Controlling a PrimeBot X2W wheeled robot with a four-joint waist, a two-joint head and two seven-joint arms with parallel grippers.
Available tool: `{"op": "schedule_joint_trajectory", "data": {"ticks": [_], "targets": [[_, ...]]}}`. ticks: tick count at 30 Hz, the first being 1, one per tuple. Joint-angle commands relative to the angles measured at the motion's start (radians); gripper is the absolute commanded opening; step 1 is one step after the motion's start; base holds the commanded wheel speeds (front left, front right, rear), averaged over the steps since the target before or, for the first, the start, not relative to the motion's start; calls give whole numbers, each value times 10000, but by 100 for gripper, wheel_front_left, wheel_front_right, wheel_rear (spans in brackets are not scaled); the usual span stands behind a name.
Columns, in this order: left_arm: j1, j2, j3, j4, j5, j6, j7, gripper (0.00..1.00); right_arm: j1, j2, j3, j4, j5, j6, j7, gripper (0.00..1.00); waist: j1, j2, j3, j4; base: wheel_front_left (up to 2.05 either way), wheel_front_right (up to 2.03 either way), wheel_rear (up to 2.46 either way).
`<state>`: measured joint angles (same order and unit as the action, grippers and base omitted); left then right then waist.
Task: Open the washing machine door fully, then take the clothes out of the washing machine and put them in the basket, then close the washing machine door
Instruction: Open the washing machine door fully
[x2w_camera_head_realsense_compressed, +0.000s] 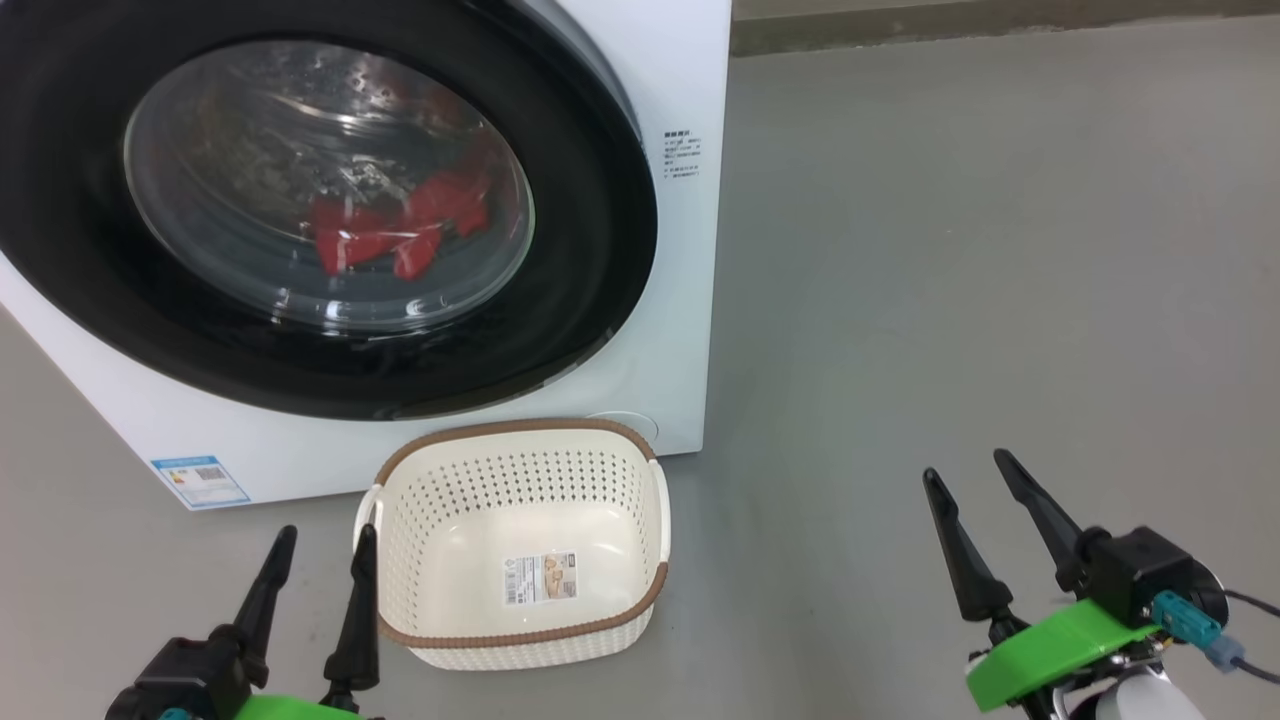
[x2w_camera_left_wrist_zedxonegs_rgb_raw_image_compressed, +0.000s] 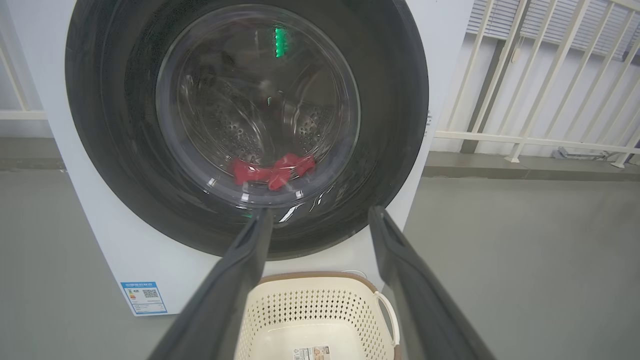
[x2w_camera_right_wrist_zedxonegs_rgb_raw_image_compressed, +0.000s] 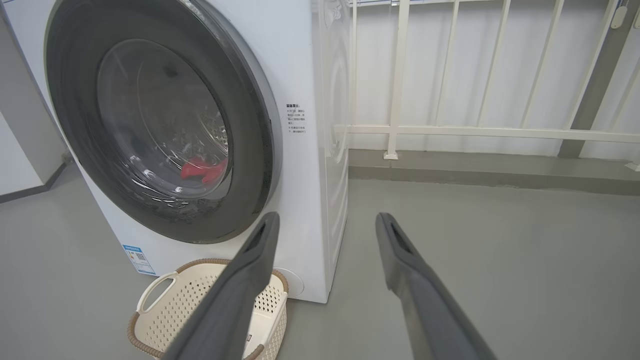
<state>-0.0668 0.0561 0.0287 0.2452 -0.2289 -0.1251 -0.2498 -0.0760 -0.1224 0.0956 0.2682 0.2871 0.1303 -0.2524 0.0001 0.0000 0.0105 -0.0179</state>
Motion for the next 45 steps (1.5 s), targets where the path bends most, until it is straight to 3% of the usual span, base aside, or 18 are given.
{"op": "schedule_joint_trajectory", "data": {"ticks": [1,2,3,15,23,33,45], "targets": [[-465,163,353,-289,72,-56,-120,100,-551,-69,241,-225,100,4,-93,22,0,0,42,19,0,0,0],[-468,161,357,-304,69,-56,-120,100,-600,-74,269,-194,161,4,-93,5,0,0,71,30,0,0,0],[-465,158,358,-324,70,-56,-120,100,-656,-69,289,-160,257,4,-93,0,0,0,102,43,0,0,0],[-728,114,260,-865,59,-56,-120,100,-2054,-170,775,888,3187,4,-93,0,0,0,1079,350,0,0,0],[-981,35,242,-1173,70,-56,-120,100,-3476,-665,1964,1549,6482,4,95,0,0,0,1873,631,0,0,0],[-1481,-34,5,-1589,49,-56,-120,100,-5763,-1578,2423,1221,10754,4,1684,0,0,0,3113,1022,0,0,0],[-1941,-40,-252,-2042,4,-56,-120,100,-7735,-1775,1791,1086,13443,4,3909,0,0,0,4073,1476,0,0,0]]}}
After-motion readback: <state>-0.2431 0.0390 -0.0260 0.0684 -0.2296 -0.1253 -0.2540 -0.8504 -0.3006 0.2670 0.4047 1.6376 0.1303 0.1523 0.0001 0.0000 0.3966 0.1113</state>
